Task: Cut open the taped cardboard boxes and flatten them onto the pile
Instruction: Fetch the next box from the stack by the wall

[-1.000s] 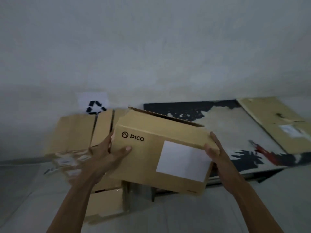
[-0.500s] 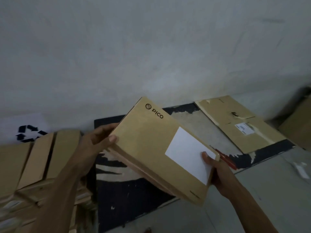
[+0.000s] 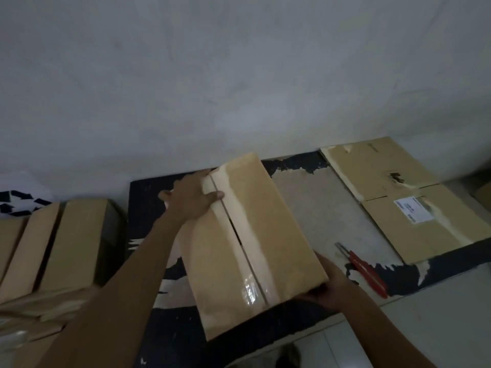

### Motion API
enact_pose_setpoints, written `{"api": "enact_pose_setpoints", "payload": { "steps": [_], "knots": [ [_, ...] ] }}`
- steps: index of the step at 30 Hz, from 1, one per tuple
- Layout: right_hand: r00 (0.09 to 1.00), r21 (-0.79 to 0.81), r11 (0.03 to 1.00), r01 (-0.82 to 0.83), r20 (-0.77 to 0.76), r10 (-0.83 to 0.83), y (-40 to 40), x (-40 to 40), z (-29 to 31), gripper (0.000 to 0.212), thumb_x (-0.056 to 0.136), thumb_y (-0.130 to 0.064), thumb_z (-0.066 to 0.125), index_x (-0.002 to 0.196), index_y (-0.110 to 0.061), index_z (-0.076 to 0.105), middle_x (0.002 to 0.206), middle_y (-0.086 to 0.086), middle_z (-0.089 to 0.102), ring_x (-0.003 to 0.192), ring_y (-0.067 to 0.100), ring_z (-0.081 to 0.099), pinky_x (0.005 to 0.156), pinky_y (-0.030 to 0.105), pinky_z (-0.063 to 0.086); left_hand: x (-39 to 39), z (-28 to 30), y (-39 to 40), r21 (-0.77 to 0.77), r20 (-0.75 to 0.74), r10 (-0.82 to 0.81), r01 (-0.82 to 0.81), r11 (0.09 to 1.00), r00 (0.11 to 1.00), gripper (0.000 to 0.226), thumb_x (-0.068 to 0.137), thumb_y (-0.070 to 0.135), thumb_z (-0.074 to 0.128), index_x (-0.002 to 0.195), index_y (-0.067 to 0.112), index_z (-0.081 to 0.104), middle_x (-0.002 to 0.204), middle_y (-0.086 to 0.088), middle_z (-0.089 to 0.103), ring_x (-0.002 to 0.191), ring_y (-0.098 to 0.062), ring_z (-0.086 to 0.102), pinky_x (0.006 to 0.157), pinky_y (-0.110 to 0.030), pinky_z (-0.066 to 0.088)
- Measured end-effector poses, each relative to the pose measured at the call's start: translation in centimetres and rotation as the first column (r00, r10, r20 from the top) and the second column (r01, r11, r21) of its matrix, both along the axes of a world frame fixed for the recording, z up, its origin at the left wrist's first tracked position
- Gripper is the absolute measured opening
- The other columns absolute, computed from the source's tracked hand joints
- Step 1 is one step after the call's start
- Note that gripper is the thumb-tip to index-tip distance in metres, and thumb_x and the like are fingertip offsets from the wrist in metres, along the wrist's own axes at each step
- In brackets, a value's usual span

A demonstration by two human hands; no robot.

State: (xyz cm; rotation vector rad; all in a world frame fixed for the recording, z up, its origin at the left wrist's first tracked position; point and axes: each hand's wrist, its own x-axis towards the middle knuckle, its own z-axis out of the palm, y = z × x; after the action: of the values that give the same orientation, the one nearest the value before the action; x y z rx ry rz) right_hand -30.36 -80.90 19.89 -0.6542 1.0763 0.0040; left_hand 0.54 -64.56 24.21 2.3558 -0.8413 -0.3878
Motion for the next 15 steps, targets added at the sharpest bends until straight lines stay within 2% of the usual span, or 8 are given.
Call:
{"api": "enact_pose_setpoints", "payload": {
  "steps": [2,5,8,10,12,13,14,15],
  "knots": [
    [0.999,0.065,0.997,-0.033,0.032,0.031,-2.2,0.4,-1.2,0.053,0.088,-0.045,0.066,0.126,-0.01,0.061,0.124,0.026,0.062,0.118,0.052,0.052,0.088,0.071,0.047,0.3,-1.5,-2.5,0.084,0.052,0.048,-0.052,0.995,0.997,0.096,0.058,0.094,0.044,0.142,0.048,0.039,0.147,0.002,0.048,0.136,-0.03,0.041,0.11,-0.06,0.027],
    [0.997,0.081,0.994,-0.073,-0.006,0.073,-4.7,0.6,-2.4,0.05,0.084,-0.034,0.071,0.127,-0.011,0.061,0.134,0.029,0.052,0.119,0.055,0.049,0.092,0.075,0.042,-1.4,-2.6,-5.3,0.181,0.104,0.115,-0.133,0.974,0.988,0.073,0.083,0.067,0.06,0.148,0.041,0.038,0.152,-0.006,0.041,0.141,-0.034,0.031,0.114,-0.061,0.015],
    [0.977,0.039,0.985,-0.168,-0.126,0.172,-6.9,0.2,-2.9,0.048,0.088,-0.04,0.066,0.119,-0.004,0.06,0.12,0.031,0.061,0.107,0.05,0.06,0.088,0.063,0.052,-2.1,-3.8,-6.8,0.255,0.094,0.123,-0.143,0.956,0.988,0.067,0.088,0.062,0.058,0.149,0.041,0.037,0.154,-0.007,0.039,0.143,-0.035,0.03,0.114,-0.061,0.014],
    [0.915,-0.031,0.943,-0.331,-0.253,0.313,-8.7,0.0,-3.1,0.053,0.089,-0.049,0.064,0.114,-0.003,0.062,0.105,0.028,0.069,0.091,0.042,0.07,0.073,0.046,0.06,-1.6,-4.6,-7.4,0.307,0.109,0.121,-0.149,0.94,0.987,0.065,0.089,0.064,0.055,0.148,0.044,0.036,0.154,-0.005,0.039,0.142,-0.035,0.031,0.113,-0.061,0.013],
    [0.819,-0.263,0.819,-0.51,-0.441,0.368,-10.4,-0.5,-4.3,0.044,0.095,-0.041,0.06,0.104,0.001,0.066,0.089,0.019,0.073,0.072,0.03,0.072,0.063,0.037,0.06,-0.9,-5.5,-7.6,0.321,0.124,0.103,-0.138,0.937,0.987,0.067,0.087,0.068,0.053,0.147,0.044,0.036,0.153,-0.005,0.041,0.141,-0.034,0.033,0.113,-0.062,0.016],
    [0.771,-0.431,0.684,-0.588,-0.554,0.314,-11.3,-1.0,-5.4,0.036,0.097,-0.033,0.059,0.098,0.002,0.066,0.086,0.015,0.072,0.07,0.025,0.069,0.067,0.038,0.06,-0.8,-5.8,-7.6,0.323,0.127,0.099,-0.135,0.937,0.987,0.069,0.086,0.069,0.052,0.147,0.043,0.036,0.154,-0.004,0.04,0.142,-0.033,0.032,0.113,-0.063,0.017],
    [0.73,-0.565,0.502,-0.655,-0.645,0.226,-12.1,-1.6,-6.4,0.026,0.097,-0.026,0.057,0.097,-0.001,0.065,0.091,0.014,0.069,0.077,0.024,0.067,0.075,0.037,0.059,-0.8,-6.2,-7.5,0.314,0.131,0.1,-0.137,0.94,0.986,0.07,0.086,0.07,0.05,0.148,0.04,0.036,0.155,-0.004,0.038,0.144,-0.032,0.03,0.113,-0.063,0.018],
    [0.686,-0.611,0.351,-0.709,-0.713,0.143,-12.7,-2.2,-7.2,0.021,0.097,-0.023,0.054,0.105,-0.004,0.061,0.104,0.014,0.065,0.091,0.025,0.063,0.083,0.037,0.054,-1.2,-6.4,-7.3,0.303,0.139,0.108,-0.146,0.942,0.984,0.071,0.087,0.07,0.048,0.149,0.036,0.037,0.157,-0.005,0.036,0.146,-0.032,0.026,0.114,-0.063,0.019]
  ]
}}
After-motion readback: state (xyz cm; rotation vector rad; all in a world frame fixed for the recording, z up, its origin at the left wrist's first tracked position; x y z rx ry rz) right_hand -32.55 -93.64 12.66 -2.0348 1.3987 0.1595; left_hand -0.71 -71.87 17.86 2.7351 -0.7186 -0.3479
